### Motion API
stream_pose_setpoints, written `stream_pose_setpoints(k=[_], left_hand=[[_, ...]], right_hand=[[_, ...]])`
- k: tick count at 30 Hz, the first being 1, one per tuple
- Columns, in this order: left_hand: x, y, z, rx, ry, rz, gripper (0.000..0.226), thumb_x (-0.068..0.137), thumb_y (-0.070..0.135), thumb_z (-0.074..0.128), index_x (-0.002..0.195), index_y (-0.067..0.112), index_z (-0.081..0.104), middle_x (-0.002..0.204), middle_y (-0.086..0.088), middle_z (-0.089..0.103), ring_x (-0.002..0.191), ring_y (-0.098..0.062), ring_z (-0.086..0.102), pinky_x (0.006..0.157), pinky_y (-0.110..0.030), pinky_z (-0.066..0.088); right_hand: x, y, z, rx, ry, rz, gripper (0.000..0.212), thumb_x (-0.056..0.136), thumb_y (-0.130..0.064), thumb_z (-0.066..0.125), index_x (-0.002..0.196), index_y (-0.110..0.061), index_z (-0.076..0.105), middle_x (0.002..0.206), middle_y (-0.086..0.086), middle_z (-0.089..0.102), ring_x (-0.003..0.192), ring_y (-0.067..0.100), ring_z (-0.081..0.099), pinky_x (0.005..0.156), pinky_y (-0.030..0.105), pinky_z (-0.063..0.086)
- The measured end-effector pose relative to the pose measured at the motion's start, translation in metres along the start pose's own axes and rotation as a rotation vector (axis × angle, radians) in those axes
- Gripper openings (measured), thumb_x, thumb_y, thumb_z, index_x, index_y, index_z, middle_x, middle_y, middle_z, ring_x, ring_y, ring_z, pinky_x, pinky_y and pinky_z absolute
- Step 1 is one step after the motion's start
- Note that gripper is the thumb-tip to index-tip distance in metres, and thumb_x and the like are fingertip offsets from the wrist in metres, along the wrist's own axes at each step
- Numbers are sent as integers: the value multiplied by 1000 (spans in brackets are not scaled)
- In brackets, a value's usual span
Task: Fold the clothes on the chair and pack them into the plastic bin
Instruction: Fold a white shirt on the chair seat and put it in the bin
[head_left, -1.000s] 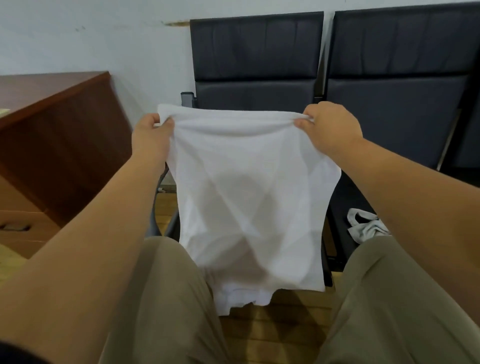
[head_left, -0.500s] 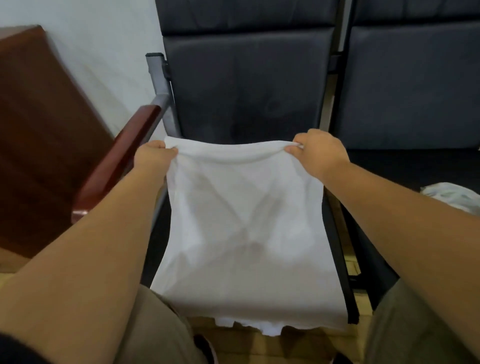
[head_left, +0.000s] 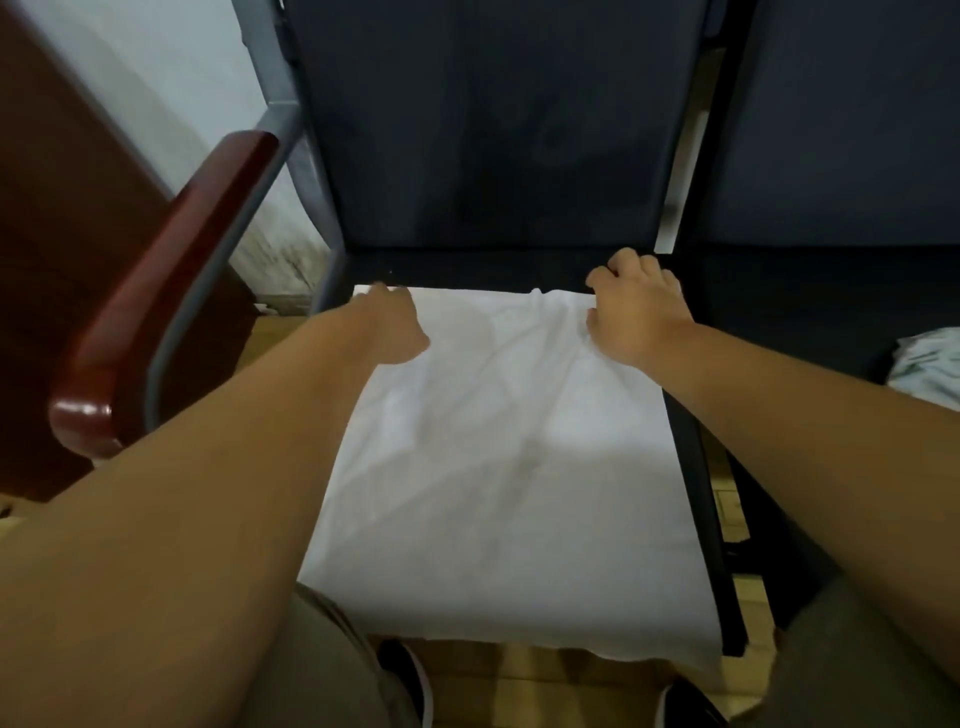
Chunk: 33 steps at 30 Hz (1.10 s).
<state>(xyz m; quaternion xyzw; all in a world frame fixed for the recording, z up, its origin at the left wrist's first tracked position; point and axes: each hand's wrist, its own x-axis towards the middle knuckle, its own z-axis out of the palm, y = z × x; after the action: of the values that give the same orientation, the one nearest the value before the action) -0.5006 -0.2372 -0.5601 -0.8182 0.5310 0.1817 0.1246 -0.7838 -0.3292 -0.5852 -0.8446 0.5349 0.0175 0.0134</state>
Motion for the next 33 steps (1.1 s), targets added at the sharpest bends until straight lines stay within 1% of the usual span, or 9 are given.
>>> stream_pose_setpoints(k=[2, 4, 7, 10, 13, 15, 19, 25, 33], left_hand=[[-1, 2, 13, -30, -89, 45, 86, 100, 62, 56, 167, 21, 21, 168, -12, 27, 146, -38, 43, 118, -50, 41], [-1, 2, 23, -16, -142, 51, 92, 97, 73, 51, 168, 28, 15, 172, -9, 20, 151, -35, 37, 122, -51, 35], [-1, -2, 31, 17, -161, 17, 93, 98, 78, 40, 169, 29, 7, 177, -6, -2, 159, -35, 22, 127, -53, 26], [0, -7, 36, 19, -149, -22, 93, 98, 81, 34, 169, 31, 2, 177, -6, -10, 161, -40, 14, 128, -57, 21], [6, -16, 40, 20, -131, -38, 89, 100, 79, 31, 169, 34, -3, 176, -7, -13, 161, -43, 6, 127, -60, 19], [10, -20, 42, 25, -107, -51, 87, 101, 77, 29, 168, 35, -6, 176, -8, -14, 161, -44, 1, 127, -62, 17], [21, -23, 42, 37, -68, -52, 82, 103, 74, 24, 167, 36, -9, 176, -7, -17, 161, -44, -5, 127, -64, 15], [36, -22, 35, 3, -31, -48, 78, 103, 74, 23, 167, 40, -7, 176, -1, -18, 162, -39, -8, 127, -64, 15], [29, -7, 24, -42, -32, -60, 82, 105, 69, 36, 170, 31, 1, 176, -6, -15, 162, -41, -5, 126, -61, 15]], right_hand=[[-9, -6, -4, 55, -22, 45, 47, 99, -32, 58, 143, -17, 53, 140, 11, 44, 128, 34, 44, 108, 46, 38], [-16, -12, -5, 95, -100, 91, 49, 100, -31, 56, 146, -15, 50, 143, 12, 43, 132, 35, 43, 107, 46, 40], [-22, -16, 0, 133, -271, 112, 54, 107, -44, 47, 154, -19, 44, 156, 9, 34, 142, 37, 36, 109, 47, 41], [-23, -13, 2, 156, -326, 83, 61, 107, -55, 40, 161, -25, 36, 165, 3, 27, 146, 37, 31, 114, 48, 38], [-19, -6, 4, 141, -330, 49, 65, 108, -57, 34, 167, -31, 24, 173, 2, 16, 154, 38, 21, 120, 49, 31], [-15, -3, 9, 113, -334, 32, 66, 109, -60, 30, 169, -35, 14, 177, 0, 4, 160, 38, 8, 126, 50, 23], [-6, -3, 19, 114, -339, 54, 66, 109, -61, 24, 168, -41, 3, 177, -3, -10, 162, 40, -9, 131, 55, 9], [9, 0, 25, 89, -308, 73, 66, 106, -67, 19, 167, -46, 2, 177, -3, -9, 160, 46, -9, 129, 62, 1], [6, -9, 19, 85, -192, -32, 73, 107, -67, 24, 169, -31, 11, 177, 7, -2, 162, 37, -4, 132, 51, 3]])
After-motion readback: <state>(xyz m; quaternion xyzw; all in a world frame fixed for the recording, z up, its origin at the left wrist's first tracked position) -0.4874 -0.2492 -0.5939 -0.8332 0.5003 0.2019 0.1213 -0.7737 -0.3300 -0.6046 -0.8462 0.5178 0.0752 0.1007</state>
